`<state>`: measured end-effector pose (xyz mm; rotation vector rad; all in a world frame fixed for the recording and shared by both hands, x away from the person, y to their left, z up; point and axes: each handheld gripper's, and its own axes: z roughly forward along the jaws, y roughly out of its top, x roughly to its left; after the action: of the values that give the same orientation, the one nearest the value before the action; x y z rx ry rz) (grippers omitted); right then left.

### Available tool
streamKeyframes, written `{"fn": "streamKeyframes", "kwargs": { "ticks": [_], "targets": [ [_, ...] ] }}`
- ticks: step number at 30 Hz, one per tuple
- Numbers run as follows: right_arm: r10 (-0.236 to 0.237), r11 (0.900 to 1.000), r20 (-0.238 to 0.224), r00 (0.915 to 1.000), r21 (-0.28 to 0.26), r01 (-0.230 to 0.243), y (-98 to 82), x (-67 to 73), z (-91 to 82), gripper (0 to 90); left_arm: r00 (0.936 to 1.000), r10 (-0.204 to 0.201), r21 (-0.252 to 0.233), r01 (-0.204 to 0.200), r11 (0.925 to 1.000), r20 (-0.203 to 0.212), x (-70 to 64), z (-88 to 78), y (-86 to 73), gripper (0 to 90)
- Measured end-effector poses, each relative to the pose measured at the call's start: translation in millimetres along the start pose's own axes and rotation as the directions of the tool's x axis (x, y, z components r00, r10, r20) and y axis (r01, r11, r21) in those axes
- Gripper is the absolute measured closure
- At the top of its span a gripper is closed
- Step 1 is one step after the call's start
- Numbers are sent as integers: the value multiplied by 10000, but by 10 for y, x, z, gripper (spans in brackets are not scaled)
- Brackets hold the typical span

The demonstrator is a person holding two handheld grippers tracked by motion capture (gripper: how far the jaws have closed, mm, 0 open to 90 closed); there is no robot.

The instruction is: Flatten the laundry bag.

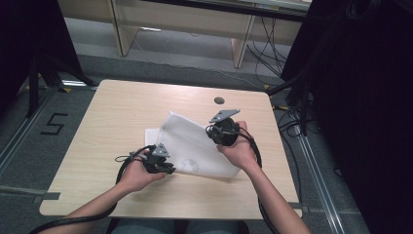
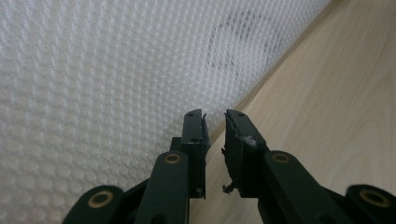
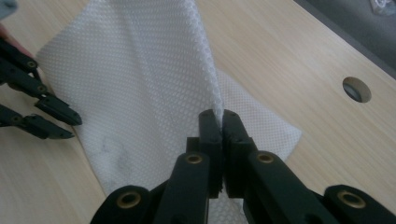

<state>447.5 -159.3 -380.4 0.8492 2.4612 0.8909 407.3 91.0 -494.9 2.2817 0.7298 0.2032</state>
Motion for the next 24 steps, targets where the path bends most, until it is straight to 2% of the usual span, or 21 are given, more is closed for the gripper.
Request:
{"fn": "streamKeyframes", "kwargs": {
  "ticks": [1,2,4,5,6,8,9,10,11,12,13,14,16,17,18,20,22,23,24],
  "targets": [
    [-52,10000,-107,9999,44,52,3,18,-29,894,10000,0,0,0,10000,0,0,0,0,773],
    [-61,9999,-98,9999,-112,60,0,50,-53,894,9995,-288,-102,287,9995,-109,-3,2,-7,774],
    [-266,9996,-271,9993,-141,262,0,77,-104,894,9998,-153,-99,152,9998,-99,7,-8,-2,773],
    [-306,9992,-249,9992,-270,299,-8,102,-114,894,9995,-282,-255,279,9993,-140,18,-22,-1,773],
    [-284,9995,-327,9991,-115,280,-9,121,-156,893,9987,-474,-289,469,9985,-171,16,-35,-4,771],
    [-330,9990,-287,9990,-320,321,-30,153,-174,893,9993,-331,-319,325,9990,-179,32,-57,-3,768],
    [-375,9986,-267,9989,-381,364,-41,167,-188,893,9980,-603,-430,594,9973,-200,33,-100,-20,764],
    [-395,9983,-310,9987,-446,381,-48,181,-194,893,9980,-603,-430,594,9973,-200,33,-100,-20,761],
    [-420,9987,-371,9984,-312,409,-54,193,-220,893,9981,-582,-444,573,9974,-185,50,-175,-47,755],
    [-388,9984,-384,9985,-428,372,-65,213,-222,892,9977,-643,-390,635,9972,-207,51,-214,-67,750],
    [-481,9978,-438,9979,-471,460,-70,224,-228,892,9989,-449,-300,444,9986,-144,63,-261,-85,742],
    [-481,9978,-438,9979,-471,460,-70,224,-228,892,9989,-449,-300,444,9986,-144,63,-261,-85,737],
    [-545,9972,-471,9974,-533,519,-84,288,-250,892,9975,-700,-392,697,9968,-85,68,-420,-155,728],
    [-611,9973,-548,9966,-451,586,-85,299,-259,892,9975,-700,-392,697,9968,-85,68,-420,-155,727],
    [-577,9972,-529,9969,-502,550,-95,331,-258,892,9975,-691,-513,682,9964,-169,73,-549,-212,724],
    [-685,9964,-606,9958,-534,653,-100,343,-260,892,9975,-648,-577,631,9963,-294,74,-615,-247,719],
    [-716,9963,-672,9952,-516,682,-112,393,-265,892,9965,-607,-647,570,9963,-577,98,-752,-348,714],
    [-779,9959,-624,9950,-512,747,-116,414,-269,892,9954,-523,-573,478,9972,-801,118,-809,-399,708],
    [-832,9958,-808,9932,-459,797,-116,460,-289,892,9920,-513,-530,455,9976,-1155,154,-890,-492,703]
  ]
}}
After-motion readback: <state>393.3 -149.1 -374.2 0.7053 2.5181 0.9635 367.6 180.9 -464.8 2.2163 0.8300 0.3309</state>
